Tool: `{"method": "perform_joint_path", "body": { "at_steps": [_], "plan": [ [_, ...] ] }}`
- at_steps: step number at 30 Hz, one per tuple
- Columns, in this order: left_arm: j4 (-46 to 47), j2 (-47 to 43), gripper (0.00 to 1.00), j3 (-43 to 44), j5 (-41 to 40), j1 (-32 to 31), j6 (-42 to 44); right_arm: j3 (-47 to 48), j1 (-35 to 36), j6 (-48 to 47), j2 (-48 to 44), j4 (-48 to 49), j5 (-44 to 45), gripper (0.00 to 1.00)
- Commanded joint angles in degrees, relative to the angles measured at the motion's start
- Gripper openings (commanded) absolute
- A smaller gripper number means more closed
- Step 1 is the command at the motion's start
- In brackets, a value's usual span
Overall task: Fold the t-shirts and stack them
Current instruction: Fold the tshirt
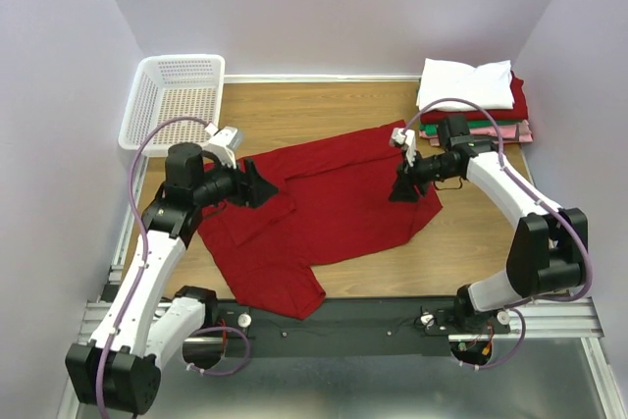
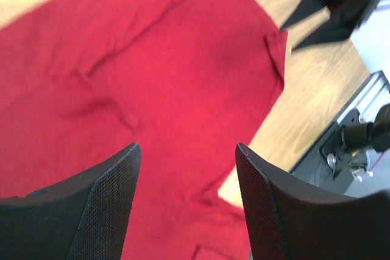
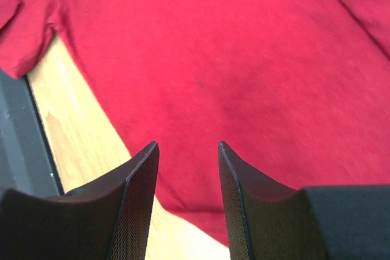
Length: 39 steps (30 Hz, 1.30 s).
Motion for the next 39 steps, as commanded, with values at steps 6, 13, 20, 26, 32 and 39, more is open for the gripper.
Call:
{"method": "perform_joint_path", "body": {
  "at_steps": [6,13,20,26,32,39],
  "plan": [
    [-16.3,-6.0,0.70,-4.8,-6.1,-4.3,-1.3,-2.0,-3.8,0.4,-0.7,-0.5,-0.5,0.51],
    [-18.2,-6.2,0.69,-6.8,-7.3,-10.7,-5.8,-2.5,-3.7,0.5,-0.1,-0.2,-0.1,0.51],
    [-17.9,-5.6,0.68,-8.0,-10.3,-19.4,-12.7,-2.6,-3.7,0.5,0.3,0.0,0.6,0.51],
    [-16.3,-5.4,0.68,-9.5,-13.3,-30.5,-20.9,-2.7,-3.8,0.6,0.2,0.2,1.1,0.52],
    [-15.2,-4.8,0.67,-10.2,-15.7,-39.2,-27.7,-2.8,-3.7,0.8,0.4,0.3,1.1,0.52],
    [-12.9,-3.1,0.63,-13.8,-16.6,-49.0,-38.5,-2.8,-3.8,0.9,0.1,0.2,1.1,0.52]
  ]
}}
